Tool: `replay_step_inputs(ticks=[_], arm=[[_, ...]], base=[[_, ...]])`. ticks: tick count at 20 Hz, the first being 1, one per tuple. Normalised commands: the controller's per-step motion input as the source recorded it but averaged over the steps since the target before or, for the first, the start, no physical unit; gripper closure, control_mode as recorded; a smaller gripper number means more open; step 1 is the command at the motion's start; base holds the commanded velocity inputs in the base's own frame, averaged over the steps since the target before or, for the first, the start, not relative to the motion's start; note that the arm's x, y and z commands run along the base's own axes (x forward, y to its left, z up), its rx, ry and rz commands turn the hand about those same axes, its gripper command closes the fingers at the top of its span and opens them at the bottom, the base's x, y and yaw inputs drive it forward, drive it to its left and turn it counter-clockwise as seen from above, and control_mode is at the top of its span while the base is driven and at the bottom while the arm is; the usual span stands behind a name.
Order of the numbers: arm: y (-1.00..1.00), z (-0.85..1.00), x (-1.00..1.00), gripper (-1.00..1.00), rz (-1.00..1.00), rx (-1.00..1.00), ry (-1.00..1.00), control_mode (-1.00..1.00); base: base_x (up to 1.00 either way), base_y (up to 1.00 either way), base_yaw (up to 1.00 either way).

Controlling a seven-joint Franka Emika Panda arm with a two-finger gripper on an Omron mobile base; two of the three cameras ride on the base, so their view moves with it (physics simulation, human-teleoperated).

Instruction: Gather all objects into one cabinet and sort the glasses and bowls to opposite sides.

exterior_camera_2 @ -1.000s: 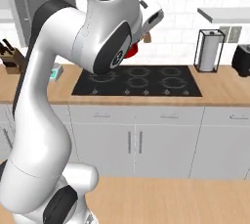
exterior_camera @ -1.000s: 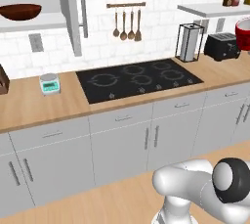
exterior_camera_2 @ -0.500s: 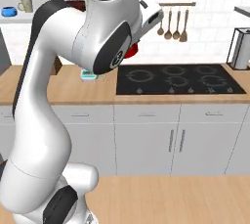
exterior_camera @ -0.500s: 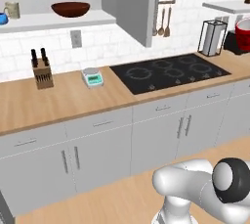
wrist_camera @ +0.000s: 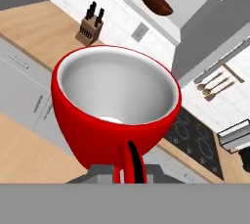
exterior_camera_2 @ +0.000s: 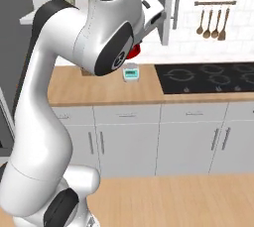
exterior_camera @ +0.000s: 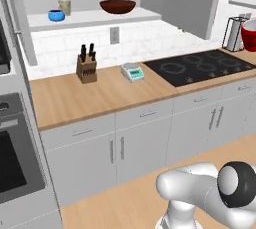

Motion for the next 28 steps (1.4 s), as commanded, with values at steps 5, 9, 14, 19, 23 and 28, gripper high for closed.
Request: replay_step_inputs(ticks=[5,9,14,19,23,28], arm=[[0.00,0.00,0.00,1.00,0.00,0.00,0.00,1.00],[0.00,0.00,0.00,1.00,0.00,0.00,0.00,1.00],[0.00,0.00,0.00,1.00,0.00,0.00,0.00,1.00],[0.00,0.00,0.00,1.00,0.00,0.00,0.00,1.00],[0.00,0.00,0.00,1.00,0.00,0.00,0.00,1.00],[0.00,0.00,0.00,1.00,0.00,0.00,0.00,1.00]], base=[[-0.28,0.98,-0.01],[0.01,0.00,0.03],[0.49,0.00,0.47],[0.62,-0.01,0.48],[0.16,-0.09,0.00],[0.96,-0.45,0.00]])
